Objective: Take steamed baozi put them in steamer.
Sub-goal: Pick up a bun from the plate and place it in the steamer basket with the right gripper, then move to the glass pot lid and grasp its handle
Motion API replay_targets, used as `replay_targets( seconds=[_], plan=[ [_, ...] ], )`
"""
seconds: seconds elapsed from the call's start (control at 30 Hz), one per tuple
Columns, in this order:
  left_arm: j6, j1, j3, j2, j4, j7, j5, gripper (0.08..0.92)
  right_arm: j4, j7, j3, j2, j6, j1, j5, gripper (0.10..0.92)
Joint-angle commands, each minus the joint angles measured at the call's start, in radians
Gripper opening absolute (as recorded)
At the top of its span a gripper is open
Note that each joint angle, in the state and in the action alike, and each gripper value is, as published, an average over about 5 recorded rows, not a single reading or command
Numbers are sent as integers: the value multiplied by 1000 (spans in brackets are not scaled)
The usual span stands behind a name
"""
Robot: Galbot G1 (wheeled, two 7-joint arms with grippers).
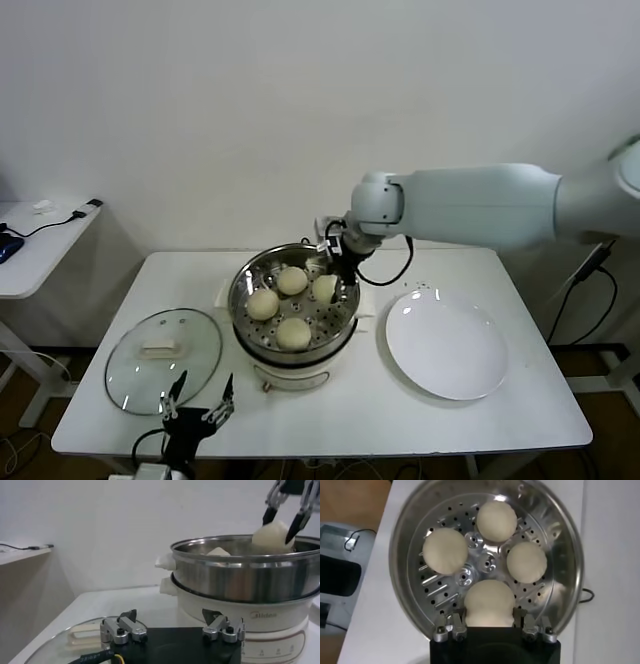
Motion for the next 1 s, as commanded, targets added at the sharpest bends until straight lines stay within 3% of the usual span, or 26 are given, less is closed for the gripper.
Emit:
replay_targets(
  seconds=[0.03,0.33,0.57,0.77,0.87,1.0],
  plan=[
    [1,-5,0,-1,10,0,-6,823,-61,28,21,28,-13,-116,-41,628],
    [5,-13,-4,0,13,2,-10,823,-71,8,44,26,17,-119,-41,640],
    [9,-10,-5,0,7,3,-12,823,-72,-53,62,-7,66,-69,-33,794],
    [14,-5,-5,1,-3,-2,-29,823,-87,-96,161,-102,115,-8,6,822],
    [20,-8,-17,4,-14,-6,-69,823,-86,-29,262,-182,100,-24,20,823],
    [23,-21,-42,6,-24,-14,-102,823,-79,186,456,-280,111,-138,-32,823]
  ],
)
